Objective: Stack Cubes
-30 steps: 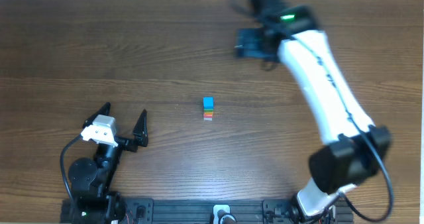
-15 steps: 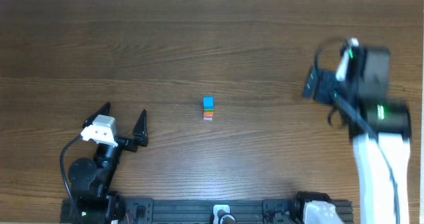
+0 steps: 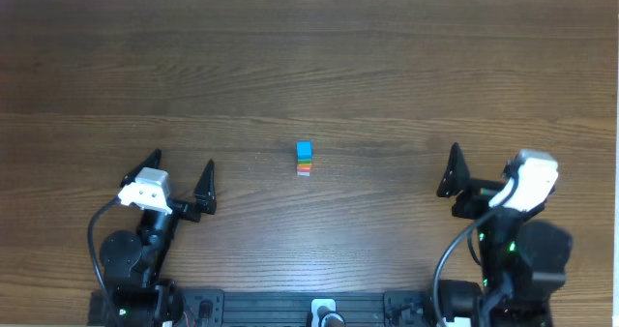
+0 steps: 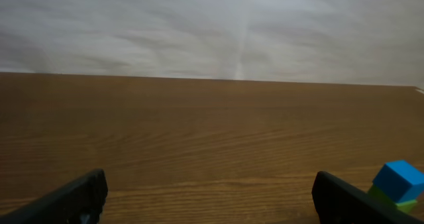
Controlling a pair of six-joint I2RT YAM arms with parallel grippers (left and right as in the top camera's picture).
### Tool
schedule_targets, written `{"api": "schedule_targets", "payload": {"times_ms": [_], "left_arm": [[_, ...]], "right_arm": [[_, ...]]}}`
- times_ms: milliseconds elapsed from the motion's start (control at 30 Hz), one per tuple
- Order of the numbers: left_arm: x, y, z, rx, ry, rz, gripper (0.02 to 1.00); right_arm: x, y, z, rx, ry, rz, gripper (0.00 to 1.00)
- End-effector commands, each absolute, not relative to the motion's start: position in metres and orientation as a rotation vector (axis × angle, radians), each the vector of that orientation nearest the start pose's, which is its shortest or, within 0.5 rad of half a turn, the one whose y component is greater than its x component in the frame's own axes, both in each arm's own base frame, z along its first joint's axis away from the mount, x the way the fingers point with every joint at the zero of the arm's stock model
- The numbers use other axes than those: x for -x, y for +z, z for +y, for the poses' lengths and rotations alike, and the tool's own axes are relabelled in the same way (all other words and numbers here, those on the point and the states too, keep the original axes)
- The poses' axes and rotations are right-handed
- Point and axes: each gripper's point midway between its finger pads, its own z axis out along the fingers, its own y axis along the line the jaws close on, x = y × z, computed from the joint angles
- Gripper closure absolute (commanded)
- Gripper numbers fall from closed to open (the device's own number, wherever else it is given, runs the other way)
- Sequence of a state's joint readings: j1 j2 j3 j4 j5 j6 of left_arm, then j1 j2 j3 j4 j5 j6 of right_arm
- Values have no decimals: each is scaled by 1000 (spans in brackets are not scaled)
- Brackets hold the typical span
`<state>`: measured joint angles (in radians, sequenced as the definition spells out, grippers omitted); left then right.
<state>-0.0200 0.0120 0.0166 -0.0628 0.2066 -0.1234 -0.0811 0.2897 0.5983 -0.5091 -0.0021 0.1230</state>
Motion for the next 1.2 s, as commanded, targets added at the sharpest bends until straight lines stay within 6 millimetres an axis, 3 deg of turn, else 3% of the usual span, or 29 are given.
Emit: {"api": "schedule_targets", "payload": {"times_ms": [33,267,600,833,1033,1200], "left_arm": [[-242,162,-40,-87,-267,1629,18],[-242,162,-40,-87,-267,1629,20],[-242,162,-40,-87,-268,1629,18],[-242,162,-40,-87,-267,1629,20],[-242,162,-40,-87,-267,1629,18],[-242,162,-40,-87,-267,1629,20]], "right_arm": [[-221,262,-13,-141,49,1662,7],[-226,257,-12,-103,38,1497,9],[-240,225,4,39,48,1447,7],[-247,190,6,46,63,1511,9],[-247,184,6,59,55,1533,9],[-246,165,6,48,58,1609,7]]}}
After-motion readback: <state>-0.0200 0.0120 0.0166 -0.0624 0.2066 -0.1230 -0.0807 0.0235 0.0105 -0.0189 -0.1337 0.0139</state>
